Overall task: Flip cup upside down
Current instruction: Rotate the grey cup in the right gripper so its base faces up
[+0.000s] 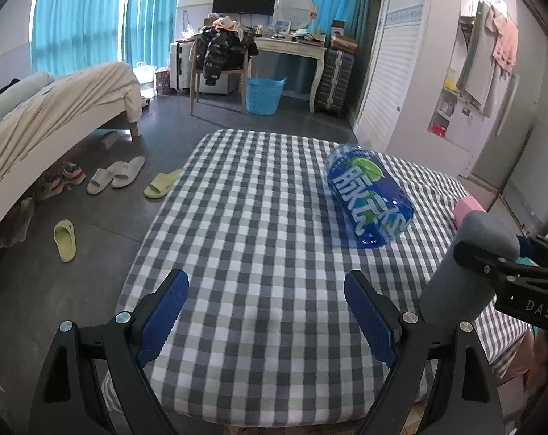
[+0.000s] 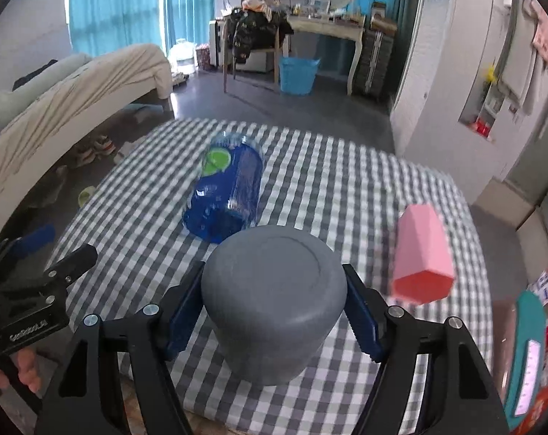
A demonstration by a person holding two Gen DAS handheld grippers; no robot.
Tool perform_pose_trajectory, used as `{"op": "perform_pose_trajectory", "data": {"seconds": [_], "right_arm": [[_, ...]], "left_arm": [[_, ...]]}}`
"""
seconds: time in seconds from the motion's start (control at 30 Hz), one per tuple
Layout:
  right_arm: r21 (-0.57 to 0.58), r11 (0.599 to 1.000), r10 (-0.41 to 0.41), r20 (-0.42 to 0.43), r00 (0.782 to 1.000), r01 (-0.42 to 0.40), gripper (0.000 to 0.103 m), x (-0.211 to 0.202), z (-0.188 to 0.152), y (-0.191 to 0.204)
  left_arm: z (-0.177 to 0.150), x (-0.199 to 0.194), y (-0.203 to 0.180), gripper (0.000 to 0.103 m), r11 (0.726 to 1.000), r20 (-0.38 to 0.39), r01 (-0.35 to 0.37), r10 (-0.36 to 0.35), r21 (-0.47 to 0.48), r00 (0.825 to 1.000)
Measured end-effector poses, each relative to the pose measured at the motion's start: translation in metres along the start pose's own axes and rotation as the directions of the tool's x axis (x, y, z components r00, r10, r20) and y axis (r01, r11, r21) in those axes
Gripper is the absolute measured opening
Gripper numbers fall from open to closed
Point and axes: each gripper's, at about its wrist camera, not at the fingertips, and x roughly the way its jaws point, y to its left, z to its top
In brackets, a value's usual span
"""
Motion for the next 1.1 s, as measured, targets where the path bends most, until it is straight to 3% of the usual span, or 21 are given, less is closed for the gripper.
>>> {"op": "perform_pose_trajectory", "data": {"seconds": [0.23, 0.33, 0.53, 0.9, 1.1], "right_arm": [[-0.016, 1.000, 0.011, 0.019, 1.000, -0.011, 0.071, -0.007, -0.017, 0.000], [0.008, 0.999, 0.051, 0.027, 0.998, -0.051, 0.071, -0.006, -0.027, -0.005], [0.063, 0.993, 0.098, -0.021, 0.995, -0.097, 0.074, 0.017, -0.036, -0.010], [0.033, 0.996, 0.075, 0.112, 0.991, -0.079, 0.072, 0.018, -0.021, -0.011], [0.044, 0.996, 0.071, 0.085, 0.994, -0.075, 0.072, 0.040, -0.016, -0.017]], "left_arm": [[0.000, -0.002, -0.010, 0.091, 1.000, 0.004, -0.015, 0.015, 0.023, 1.000], [0.000, 0.001, -0.015, 0.091, 1.000, -0.005, -0.015, 0.015, 0.026, 1.000], [-0.002, 0.000, -0.025, 0.091, 0.998, -0.008, -0.018, 0.019, 0.054, 1.000], [-0.003, 0.004, -0.037, 0.091, 0.997, -0.013, -0.044, 0.045, 0.069, 0.999], [-0.005, 0.008, -0.040, 0.091, 0.995, -0.022, -0.055, 0.057, 0.078, 0.998]]}}
